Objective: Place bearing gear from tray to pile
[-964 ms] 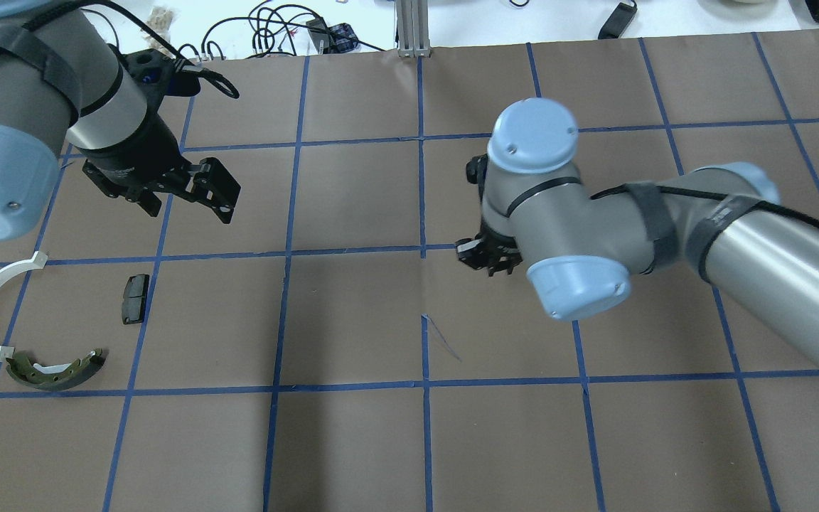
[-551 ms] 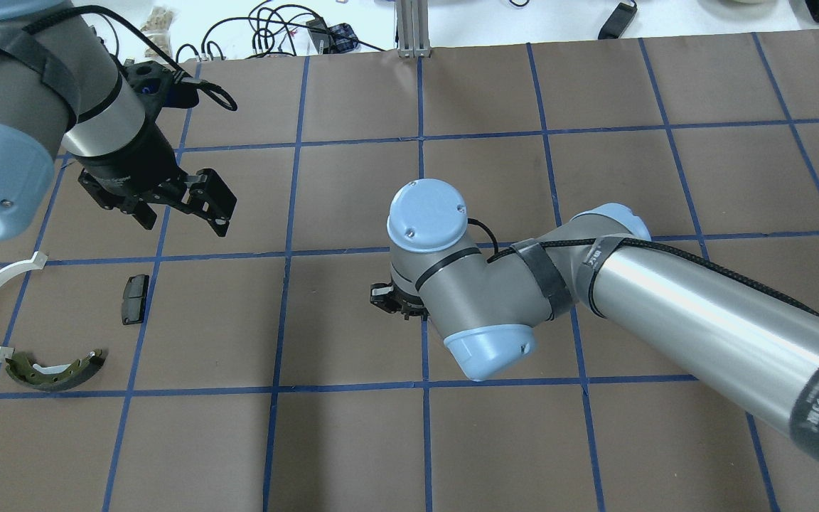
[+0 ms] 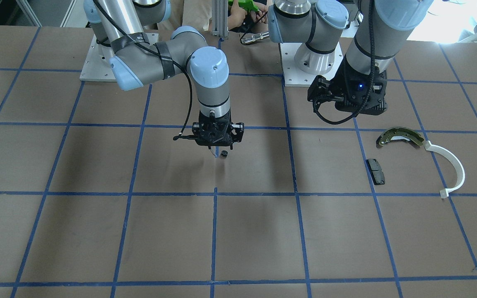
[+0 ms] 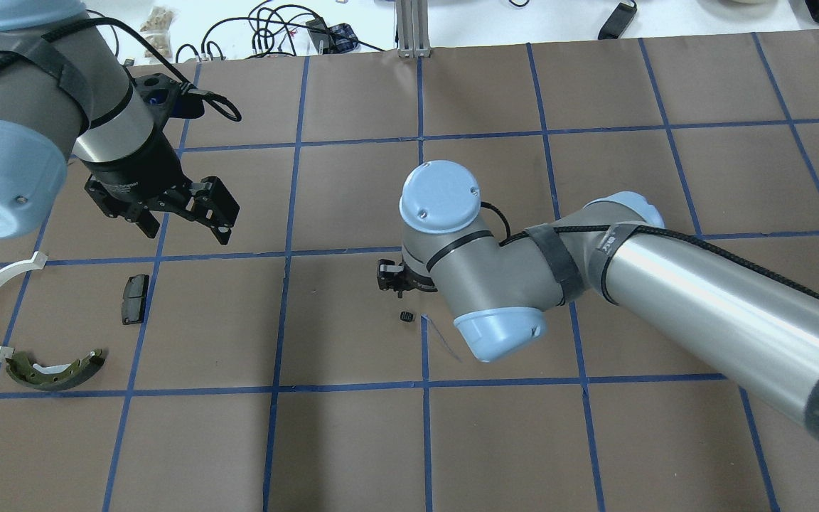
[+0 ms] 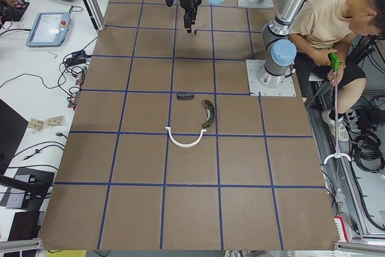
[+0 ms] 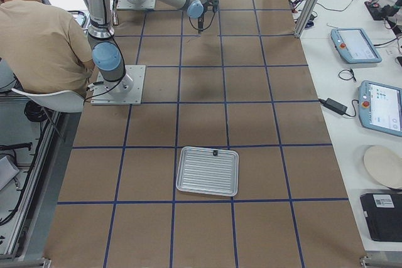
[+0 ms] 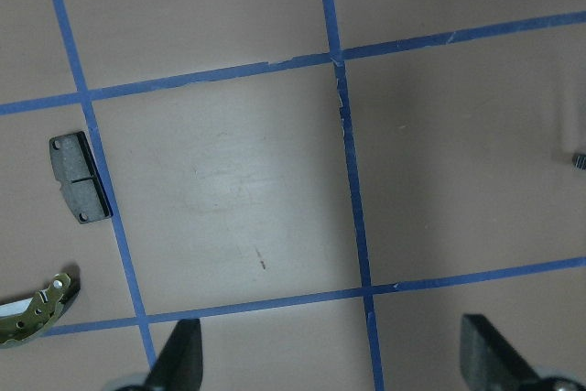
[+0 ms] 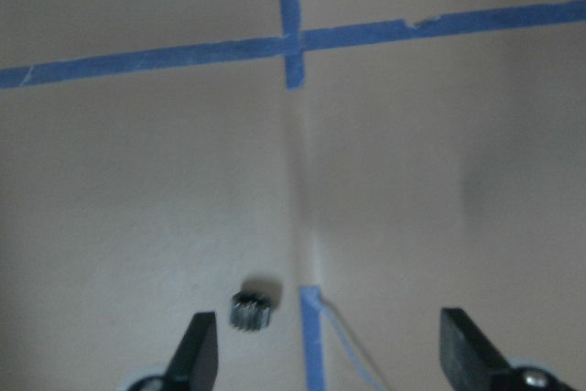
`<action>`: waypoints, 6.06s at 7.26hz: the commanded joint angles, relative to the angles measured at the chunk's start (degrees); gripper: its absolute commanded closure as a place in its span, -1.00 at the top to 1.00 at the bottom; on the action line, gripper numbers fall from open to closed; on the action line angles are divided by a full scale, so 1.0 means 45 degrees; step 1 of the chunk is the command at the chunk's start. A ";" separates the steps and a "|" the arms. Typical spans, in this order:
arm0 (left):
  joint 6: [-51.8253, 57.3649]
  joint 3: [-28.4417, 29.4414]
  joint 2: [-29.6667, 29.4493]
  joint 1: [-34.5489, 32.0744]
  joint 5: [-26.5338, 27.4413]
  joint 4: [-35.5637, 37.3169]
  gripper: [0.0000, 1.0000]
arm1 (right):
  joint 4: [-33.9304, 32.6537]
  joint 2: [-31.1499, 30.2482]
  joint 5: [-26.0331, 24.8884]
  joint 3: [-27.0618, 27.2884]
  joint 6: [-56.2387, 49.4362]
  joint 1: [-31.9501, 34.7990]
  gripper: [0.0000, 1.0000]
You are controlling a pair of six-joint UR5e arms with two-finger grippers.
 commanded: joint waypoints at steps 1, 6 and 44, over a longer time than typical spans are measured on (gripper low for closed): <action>-0.1206 -0.0610 -0.0098 -0.0174 -0.0207 0.0309 1.00 | 0.2205 -0.1328 -0.0310 -0.0221 -0.5047 -0.3182 1.00; -0.3088 -0.1765 -0.1734 -0.3002 -0.0891 0.3491 1.00 | 0.2198 -0.1375 -0.0820 -0.0182 -2.0402 -1.1585 1.00; 1.1131 -0.2527 -0.4201 0.6915 0.2130 0.7090 1.00 | 0.0496 -0.0241 -0.0742 -0.0651 -1.4581 -0.5741 -0.94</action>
